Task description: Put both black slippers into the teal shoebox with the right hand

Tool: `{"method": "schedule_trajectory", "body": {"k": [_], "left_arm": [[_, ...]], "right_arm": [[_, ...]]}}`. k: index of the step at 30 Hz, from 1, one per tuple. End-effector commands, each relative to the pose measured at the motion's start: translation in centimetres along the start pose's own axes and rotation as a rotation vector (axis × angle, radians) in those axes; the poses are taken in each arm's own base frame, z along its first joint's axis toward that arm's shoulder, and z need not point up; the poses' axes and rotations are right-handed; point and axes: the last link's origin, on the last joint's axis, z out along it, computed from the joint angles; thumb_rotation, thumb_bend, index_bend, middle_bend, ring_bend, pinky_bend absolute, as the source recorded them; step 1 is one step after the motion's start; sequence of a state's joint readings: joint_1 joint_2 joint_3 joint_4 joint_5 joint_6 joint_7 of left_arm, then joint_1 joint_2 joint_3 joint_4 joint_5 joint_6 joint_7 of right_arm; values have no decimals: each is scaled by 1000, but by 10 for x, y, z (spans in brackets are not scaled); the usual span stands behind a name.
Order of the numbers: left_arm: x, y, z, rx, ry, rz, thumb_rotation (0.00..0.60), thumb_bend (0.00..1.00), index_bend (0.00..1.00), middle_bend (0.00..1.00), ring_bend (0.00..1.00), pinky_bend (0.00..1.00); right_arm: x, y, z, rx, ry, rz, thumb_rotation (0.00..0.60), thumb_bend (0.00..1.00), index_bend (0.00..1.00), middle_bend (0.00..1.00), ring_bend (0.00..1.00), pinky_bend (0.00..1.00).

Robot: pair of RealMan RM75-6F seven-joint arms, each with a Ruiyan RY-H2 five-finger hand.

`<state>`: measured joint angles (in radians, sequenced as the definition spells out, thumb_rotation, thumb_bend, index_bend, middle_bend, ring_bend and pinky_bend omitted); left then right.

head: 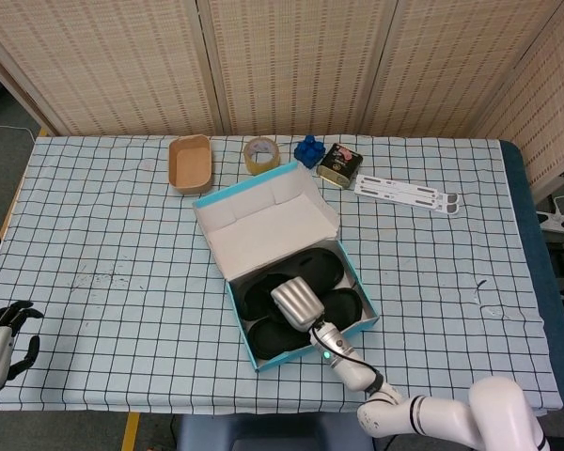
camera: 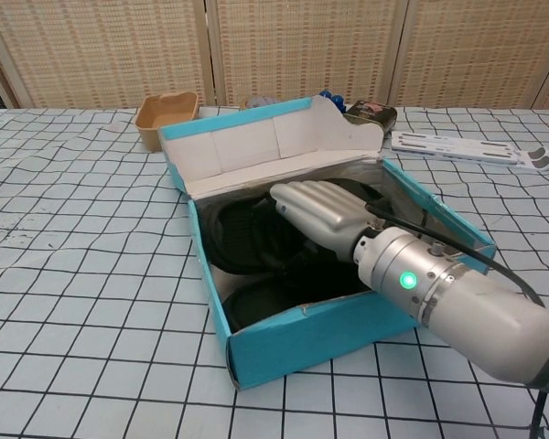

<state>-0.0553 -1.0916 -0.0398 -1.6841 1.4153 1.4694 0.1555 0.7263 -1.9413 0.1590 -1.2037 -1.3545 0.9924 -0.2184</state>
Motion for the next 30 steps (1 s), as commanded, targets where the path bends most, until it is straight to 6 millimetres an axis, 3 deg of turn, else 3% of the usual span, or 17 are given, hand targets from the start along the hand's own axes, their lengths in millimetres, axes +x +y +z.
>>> {"method": "schedule_trajectory", "body": {"k": [1,8,15,25,30], "left_arm": [[0,0,0,1,-1,0,600,490,350,226,244,480],[0,0,0,0,-1,0,600,491,350,231,244,480],[0,0,0,1,-2,0,600,491,350,235,244,480],[-1,0,1,2,-4,3,600,491,350,235,244,480],[0,0,0,1,0,1,600,490,350,235,244,480]], "right_arm": [[-7,7,-1,-15,-29,-1,600,644,765,596,516,537],[-11,14,-3,-25,-47,-37,600,644,765,596,516,537],[8,5,-6,22,47,17,600,644,759,596,502,535],[62,-7,-41,97,134,96,600,609,579,526,337,364],[94,8,-68,87,194,50,600,599,548,506,320,346]]}}
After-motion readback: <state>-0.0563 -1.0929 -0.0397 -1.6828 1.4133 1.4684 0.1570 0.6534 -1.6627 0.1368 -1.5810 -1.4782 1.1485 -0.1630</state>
